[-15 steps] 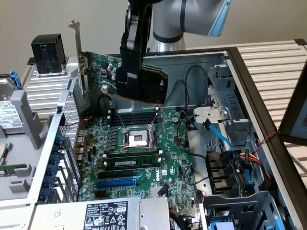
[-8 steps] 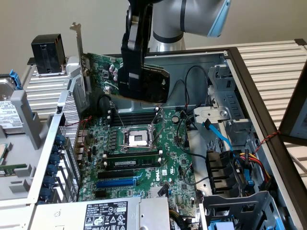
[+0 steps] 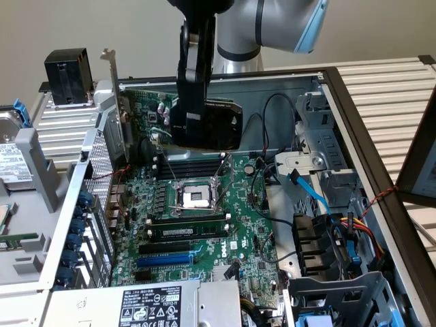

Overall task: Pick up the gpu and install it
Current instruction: 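Insert the gpu into the slot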

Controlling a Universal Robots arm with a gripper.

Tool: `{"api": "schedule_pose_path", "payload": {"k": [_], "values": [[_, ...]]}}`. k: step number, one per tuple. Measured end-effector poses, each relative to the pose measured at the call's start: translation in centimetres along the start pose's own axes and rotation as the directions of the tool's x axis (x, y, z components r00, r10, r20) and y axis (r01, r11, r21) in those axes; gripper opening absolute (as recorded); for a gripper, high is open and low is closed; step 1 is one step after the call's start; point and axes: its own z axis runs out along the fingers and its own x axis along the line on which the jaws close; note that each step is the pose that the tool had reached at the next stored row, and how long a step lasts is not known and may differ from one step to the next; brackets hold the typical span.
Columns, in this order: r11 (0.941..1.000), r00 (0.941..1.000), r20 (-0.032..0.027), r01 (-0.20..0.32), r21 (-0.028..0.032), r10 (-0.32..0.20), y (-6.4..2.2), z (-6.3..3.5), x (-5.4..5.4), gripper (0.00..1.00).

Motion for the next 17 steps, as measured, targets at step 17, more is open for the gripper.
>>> {"api": "schedule_pose_path", "payload": {"k": [17], "values": [[0.9938, 0.9946, -0.0082, 0.104, 0.0392, -0.103, 1.04, 2.43, -0.4, 0.27]]}}
